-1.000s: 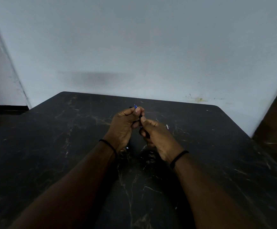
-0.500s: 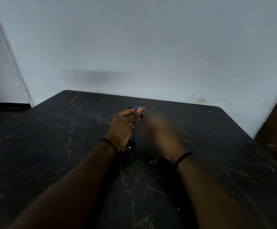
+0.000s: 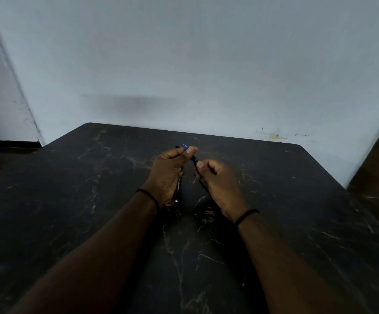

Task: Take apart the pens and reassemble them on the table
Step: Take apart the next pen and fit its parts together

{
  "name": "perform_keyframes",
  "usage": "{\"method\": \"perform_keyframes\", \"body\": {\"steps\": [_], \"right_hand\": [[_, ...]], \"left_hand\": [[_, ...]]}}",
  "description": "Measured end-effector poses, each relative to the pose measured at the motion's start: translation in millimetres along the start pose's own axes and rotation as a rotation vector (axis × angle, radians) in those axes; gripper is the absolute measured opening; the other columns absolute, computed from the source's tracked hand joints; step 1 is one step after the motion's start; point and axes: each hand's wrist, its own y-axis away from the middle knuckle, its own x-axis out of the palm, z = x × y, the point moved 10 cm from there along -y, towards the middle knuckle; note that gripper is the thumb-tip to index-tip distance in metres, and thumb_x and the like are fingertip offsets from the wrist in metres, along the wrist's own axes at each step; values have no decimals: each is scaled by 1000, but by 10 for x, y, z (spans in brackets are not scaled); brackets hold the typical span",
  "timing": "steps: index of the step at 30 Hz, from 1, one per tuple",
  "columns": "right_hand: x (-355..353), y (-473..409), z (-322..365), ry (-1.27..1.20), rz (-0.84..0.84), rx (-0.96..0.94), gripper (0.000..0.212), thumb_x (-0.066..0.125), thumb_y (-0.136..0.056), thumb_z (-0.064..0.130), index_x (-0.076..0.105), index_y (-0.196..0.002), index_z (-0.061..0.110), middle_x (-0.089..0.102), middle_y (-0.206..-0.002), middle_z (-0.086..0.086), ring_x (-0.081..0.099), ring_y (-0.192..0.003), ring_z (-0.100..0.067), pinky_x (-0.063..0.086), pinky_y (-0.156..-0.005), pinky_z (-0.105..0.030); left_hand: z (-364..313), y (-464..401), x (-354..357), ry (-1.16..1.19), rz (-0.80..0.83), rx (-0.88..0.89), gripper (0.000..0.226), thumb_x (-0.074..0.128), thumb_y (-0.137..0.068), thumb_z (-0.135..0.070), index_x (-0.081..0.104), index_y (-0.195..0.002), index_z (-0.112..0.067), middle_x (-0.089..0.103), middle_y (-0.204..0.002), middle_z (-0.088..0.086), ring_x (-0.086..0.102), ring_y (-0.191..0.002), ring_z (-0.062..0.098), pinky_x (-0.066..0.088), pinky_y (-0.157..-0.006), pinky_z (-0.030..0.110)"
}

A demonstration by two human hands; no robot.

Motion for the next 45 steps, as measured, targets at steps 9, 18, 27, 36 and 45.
{"method": "perform_keyframes", "body": {"steps": [9,18,27,36,45], "right_hand": [[9,29,-20,-65,-13,44,22,52,-101,37,68,-105,23,70,-78,-3,62,-70,-10,46,-73,-32],[-61,22,9,-53,-42,-11,15,72,-88,24,58,-92,30,69,-80,3,64,-69,-8,51,-66,-27],[-61,7,-1,111,-57,-41,27,53,-100,34,69,-86,17,71,-79,0,64,-71,-17,50,-70,-37],[-48,6,-46,58,-41,-11,19,70,-86,43,59,-100,37,71,-94,5,69,-87,-11,57,-81,-35],[-133,19,31,243,-134,-73,16,61,-94,30,68,-81,23,70,-73,7,66,-70,-11,58,-74,-43]], "left_hand": [[22,-19,-21,-14,-7,9,16,73,-76,-26,77,-85,-13,68,-75,4,45,-58,19,40,-51,24],[38,-20,-20,-16,-9,4,25,75,-67,-35,80,-85,-18,71,-84,4,44,-73,25,37,-63,29],[54,-37,-6,-25,18,22,45,82,-65,-40,76,-96,-8,65,-89,18,44,-72,32,38,-67,45],[53,-54,-66,-19,-16,6,17,71,-75,-26,78,-86,-14,73,-80,0,50,-63,12,41,-57,23],[-57,-94,-320,-3,-195,67,12,67,-88,-22,72,-84,-12,65,-77,3,31,-45,6,29,-42,18]]}}
